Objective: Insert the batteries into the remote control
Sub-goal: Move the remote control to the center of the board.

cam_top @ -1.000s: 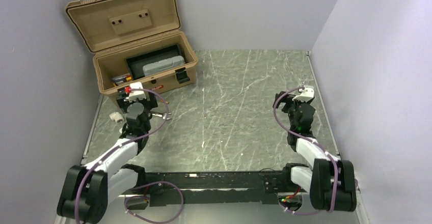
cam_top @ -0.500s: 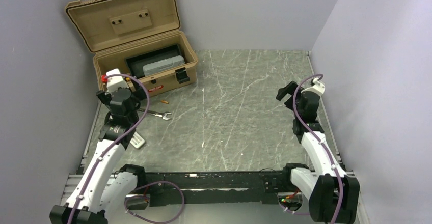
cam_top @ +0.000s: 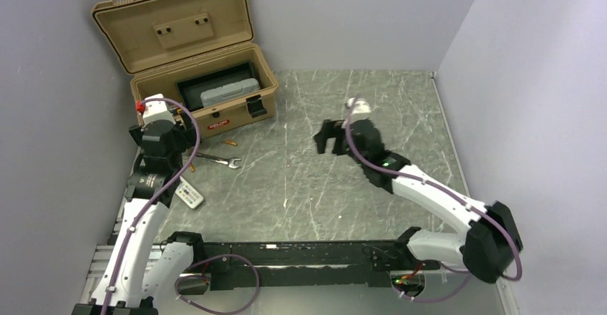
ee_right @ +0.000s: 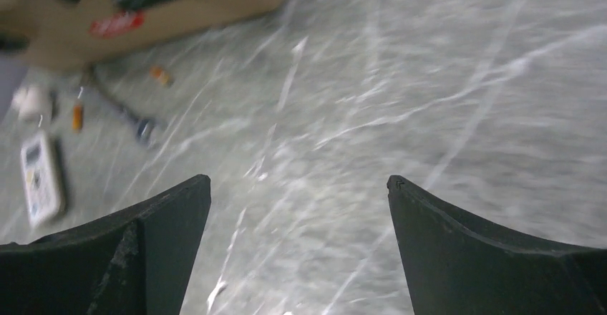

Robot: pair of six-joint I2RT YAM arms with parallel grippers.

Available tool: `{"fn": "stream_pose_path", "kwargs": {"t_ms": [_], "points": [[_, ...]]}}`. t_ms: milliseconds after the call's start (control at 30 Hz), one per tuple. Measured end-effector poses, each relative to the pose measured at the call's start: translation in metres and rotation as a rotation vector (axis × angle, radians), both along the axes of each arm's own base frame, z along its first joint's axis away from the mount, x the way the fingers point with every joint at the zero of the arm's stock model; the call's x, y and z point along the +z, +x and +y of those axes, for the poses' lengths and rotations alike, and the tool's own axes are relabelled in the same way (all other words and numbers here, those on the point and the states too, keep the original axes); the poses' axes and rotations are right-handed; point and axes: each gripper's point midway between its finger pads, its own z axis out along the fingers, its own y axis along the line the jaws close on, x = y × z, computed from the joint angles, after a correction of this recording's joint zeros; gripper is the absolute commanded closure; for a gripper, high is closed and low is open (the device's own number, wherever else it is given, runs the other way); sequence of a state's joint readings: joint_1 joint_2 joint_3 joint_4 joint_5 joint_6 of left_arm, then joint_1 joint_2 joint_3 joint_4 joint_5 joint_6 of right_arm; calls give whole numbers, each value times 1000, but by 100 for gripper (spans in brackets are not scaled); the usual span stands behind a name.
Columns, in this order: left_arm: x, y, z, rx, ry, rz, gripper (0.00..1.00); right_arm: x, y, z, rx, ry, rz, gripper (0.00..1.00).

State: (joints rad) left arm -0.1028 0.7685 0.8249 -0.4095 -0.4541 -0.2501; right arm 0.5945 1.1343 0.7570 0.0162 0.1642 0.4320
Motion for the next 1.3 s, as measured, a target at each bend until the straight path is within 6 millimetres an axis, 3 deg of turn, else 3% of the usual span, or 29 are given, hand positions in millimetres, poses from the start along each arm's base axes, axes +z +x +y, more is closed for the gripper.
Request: {"fn": "stream_pose_path", "kwargs": {"t_ms": [267,433,633,900,1100,1300], "points": [[22,1,2,-34,-44,14,1,-39,-73,151,400,-113,55,5],[21,0,9,-33,-87,54,1,-59,-104,223,575,-136,75,5],[32,5,17,-39,-141,89,1,-64,-129,294,742,-101,78,6],[43,-1,13,-78,-148,107,1,-73,-141,360,870,-64,97,6],[37,-6,13,-92,-140,144,1,-99,-143,390,900,-72,163,6],[36,-7,11,-108,-133,153,1,-128,-147,404,915,-88,243,7]]}}
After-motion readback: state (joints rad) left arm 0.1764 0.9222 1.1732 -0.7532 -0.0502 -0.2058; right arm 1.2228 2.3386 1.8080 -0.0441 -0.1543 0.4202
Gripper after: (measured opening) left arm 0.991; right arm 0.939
